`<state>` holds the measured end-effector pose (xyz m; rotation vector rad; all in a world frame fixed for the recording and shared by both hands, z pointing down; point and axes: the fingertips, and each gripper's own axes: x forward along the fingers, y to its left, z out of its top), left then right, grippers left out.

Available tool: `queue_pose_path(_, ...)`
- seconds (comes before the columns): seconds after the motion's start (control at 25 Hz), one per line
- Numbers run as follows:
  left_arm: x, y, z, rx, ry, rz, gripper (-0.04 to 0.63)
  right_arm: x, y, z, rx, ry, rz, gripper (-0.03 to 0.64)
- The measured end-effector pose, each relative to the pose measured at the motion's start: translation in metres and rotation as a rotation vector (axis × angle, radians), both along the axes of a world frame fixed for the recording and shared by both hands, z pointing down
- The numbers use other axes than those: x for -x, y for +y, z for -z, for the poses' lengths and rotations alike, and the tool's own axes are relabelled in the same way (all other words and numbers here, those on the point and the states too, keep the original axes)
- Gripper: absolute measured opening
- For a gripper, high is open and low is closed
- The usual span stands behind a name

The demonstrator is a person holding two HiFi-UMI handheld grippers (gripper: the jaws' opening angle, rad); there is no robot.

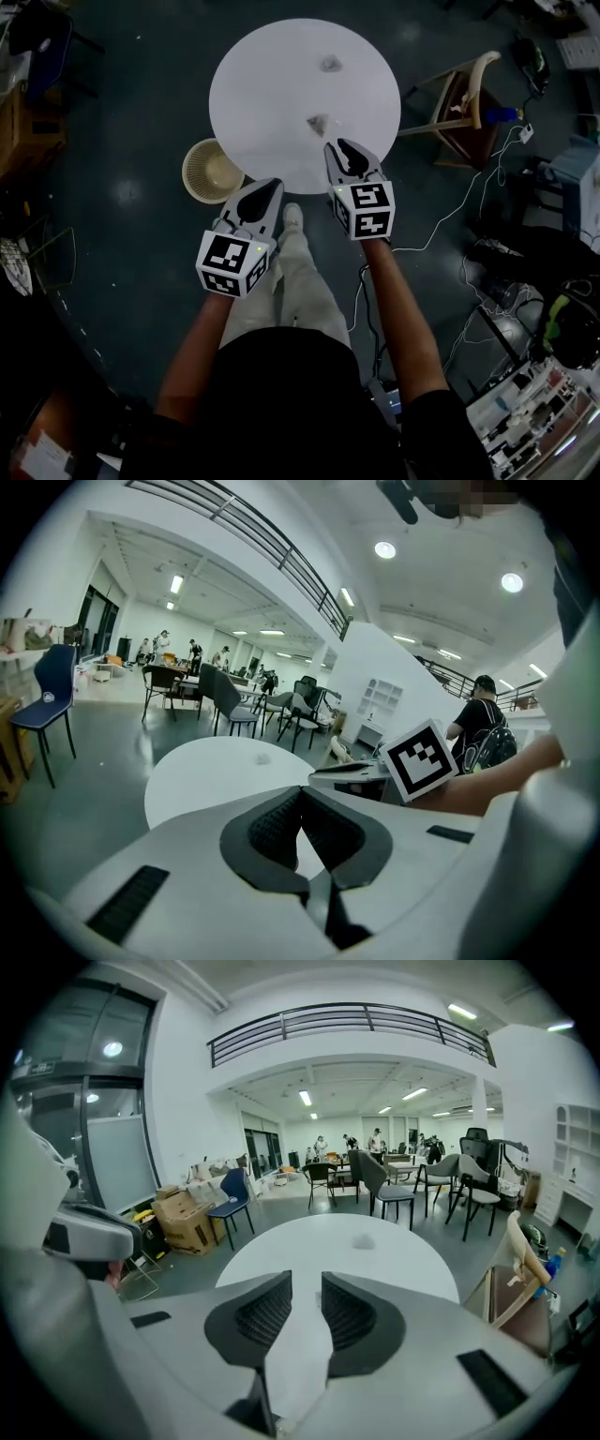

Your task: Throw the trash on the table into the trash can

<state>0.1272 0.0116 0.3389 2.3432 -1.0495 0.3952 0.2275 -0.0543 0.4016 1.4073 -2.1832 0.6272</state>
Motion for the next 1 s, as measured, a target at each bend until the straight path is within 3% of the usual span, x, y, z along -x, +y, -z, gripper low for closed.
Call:
queue_pose_path(0.04, 0.001, -0.004, -0.007, 0.008, 0.001, 0.011, 0.008, 0.001, -0.004, -0.008, 0.010, -0.003, 0.007, 0.100)
queue_pose_path(0.44, 0.010, -0.022, -0.080, 0.079, -0.021, 0.075, 0.008, 0.000, -0.048, -0.090, 0.080, 0.017, 0.019, 0.156)
queue_pose_path(0.76, 0.005, -0.034, -0.111, 0.107, -0.033, 0.087, 0.008, -0.001, -0.065, -0.134, 0.108, 0.061, 0.012, 0.153)
queue_pose_path(1.0, 0.003, -0.030, -0.123, 0.143, -0.034, 0.107, 0.008, -0.006, -0.070, -0.146, 0.126, 0.076, 0.005, 0.098)
